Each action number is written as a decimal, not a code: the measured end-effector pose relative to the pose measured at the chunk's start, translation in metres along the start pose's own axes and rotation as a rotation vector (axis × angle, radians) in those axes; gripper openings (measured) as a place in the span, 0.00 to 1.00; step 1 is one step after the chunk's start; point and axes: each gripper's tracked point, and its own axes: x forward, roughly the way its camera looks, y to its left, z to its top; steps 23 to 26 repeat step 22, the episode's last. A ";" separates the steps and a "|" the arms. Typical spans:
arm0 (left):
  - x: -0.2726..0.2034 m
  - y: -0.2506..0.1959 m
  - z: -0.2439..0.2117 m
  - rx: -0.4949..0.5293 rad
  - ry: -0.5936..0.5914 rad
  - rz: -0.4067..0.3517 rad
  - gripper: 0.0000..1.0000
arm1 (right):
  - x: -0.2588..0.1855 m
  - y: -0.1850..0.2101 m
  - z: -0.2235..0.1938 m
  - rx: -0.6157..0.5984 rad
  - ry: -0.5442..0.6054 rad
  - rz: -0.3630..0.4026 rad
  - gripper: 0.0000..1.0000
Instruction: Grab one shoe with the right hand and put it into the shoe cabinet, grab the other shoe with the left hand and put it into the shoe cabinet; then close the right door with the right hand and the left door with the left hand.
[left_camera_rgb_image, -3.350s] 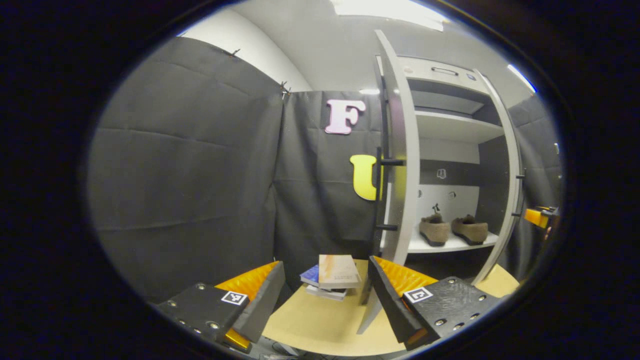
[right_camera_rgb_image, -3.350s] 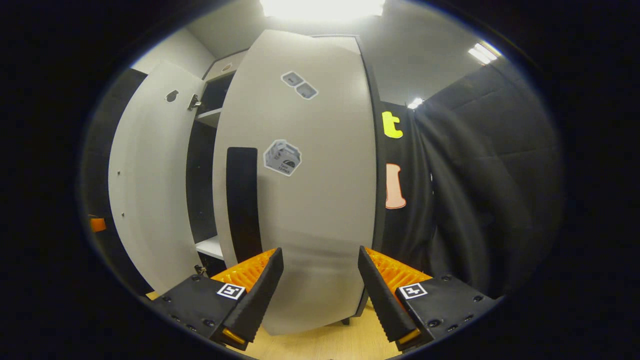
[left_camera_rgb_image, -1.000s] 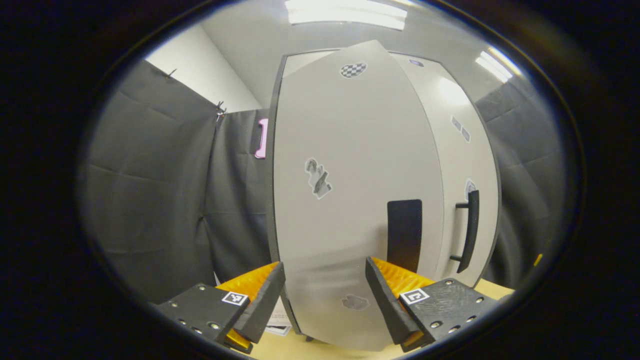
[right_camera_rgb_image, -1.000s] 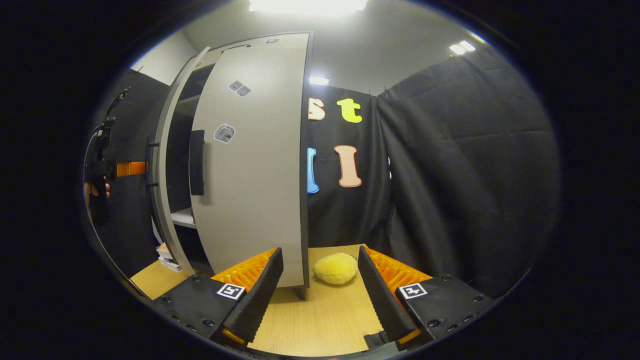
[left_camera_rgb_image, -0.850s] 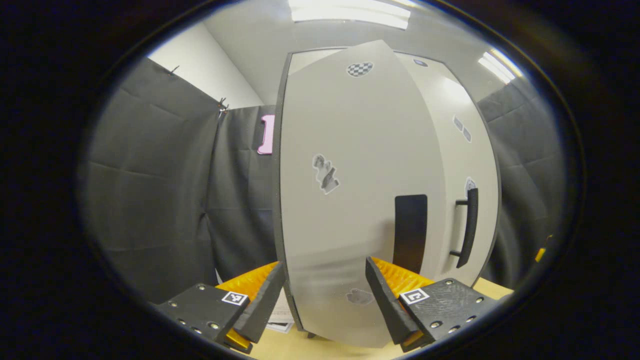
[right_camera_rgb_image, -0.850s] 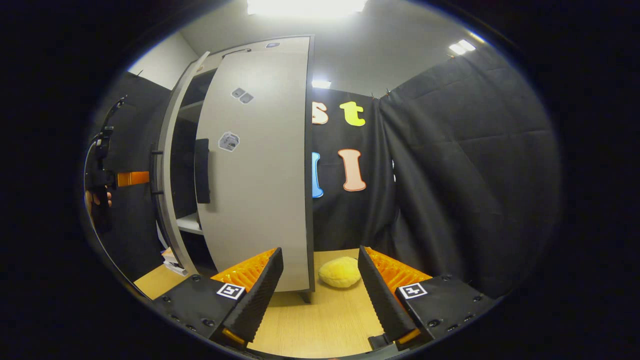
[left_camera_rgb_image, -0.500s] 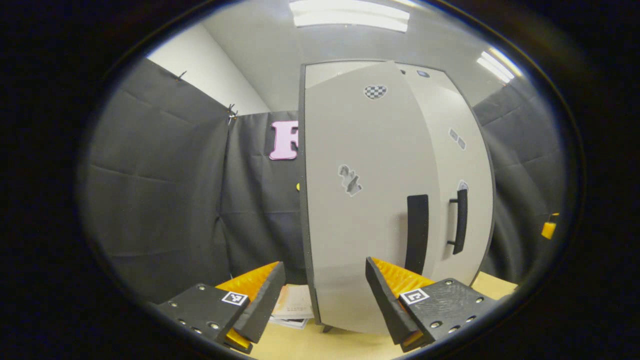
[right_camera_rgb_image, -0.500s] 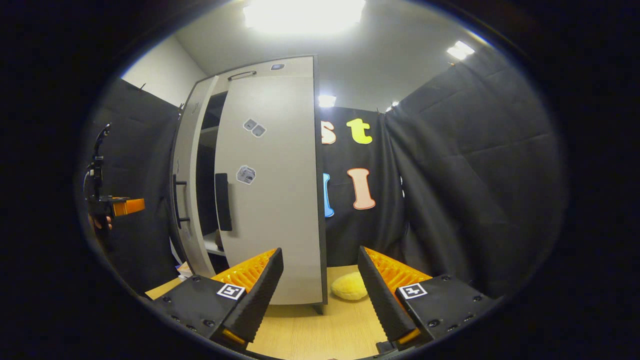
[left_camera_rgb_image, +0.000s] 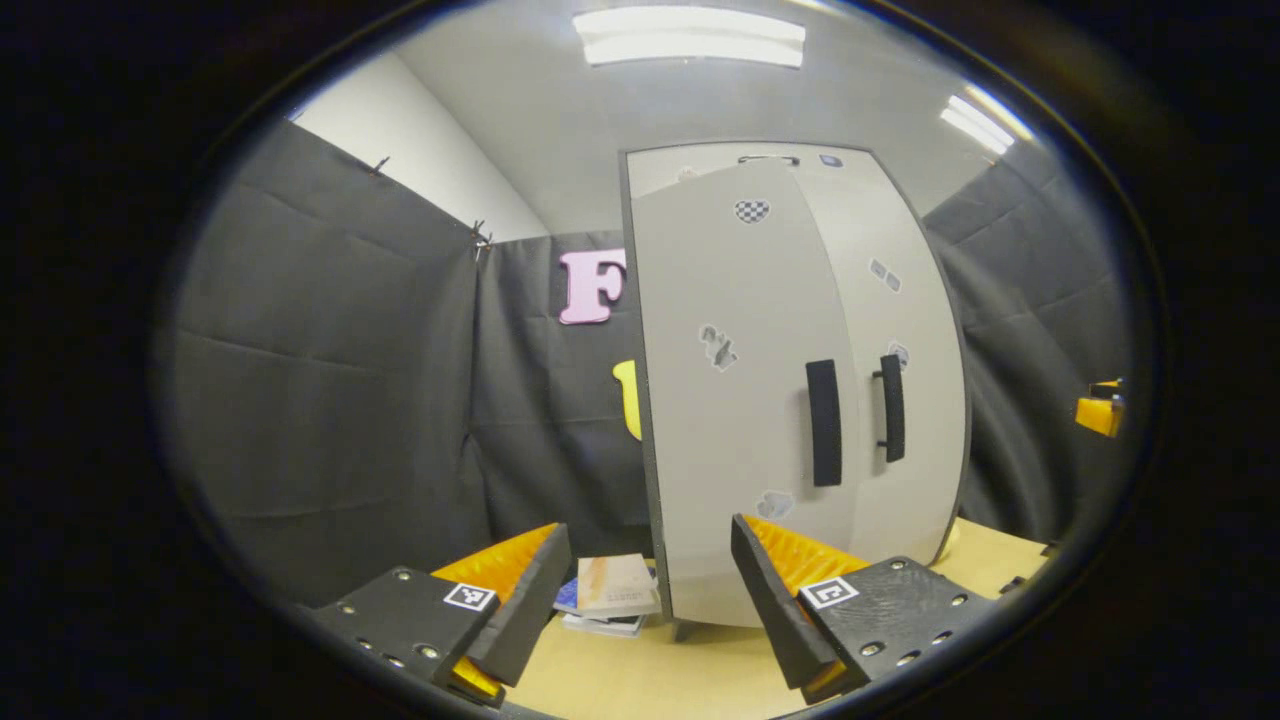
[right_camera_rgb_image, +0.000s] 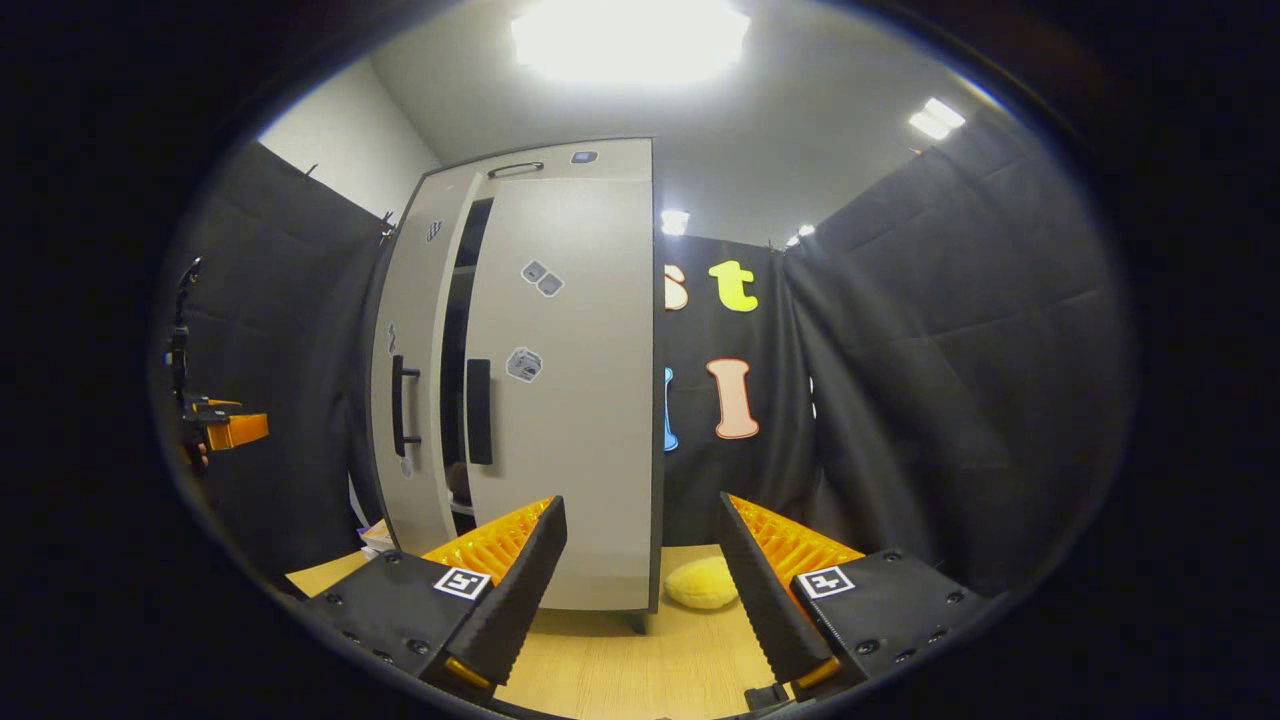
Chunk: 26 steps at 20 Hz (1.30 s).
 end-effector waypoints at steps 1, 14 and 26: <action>-0.007 0.002 -0.007 -0.006 0.005 0.004 1.00 | -0.002 0.001 0.001 -0.002 -0.006 0.002 0.93; -0.038 0.025 -0.030 -0.006 0.013 0.047 0.94 | -0.008 0.007 0.004 -0.075 -0.017 -0.005 0.95; -0.039 0.023 -0.034 -0.007 0.033 0.059 1.00 | -0.009 0.008 0.004 -0.048 -0.014 -0.021 0.95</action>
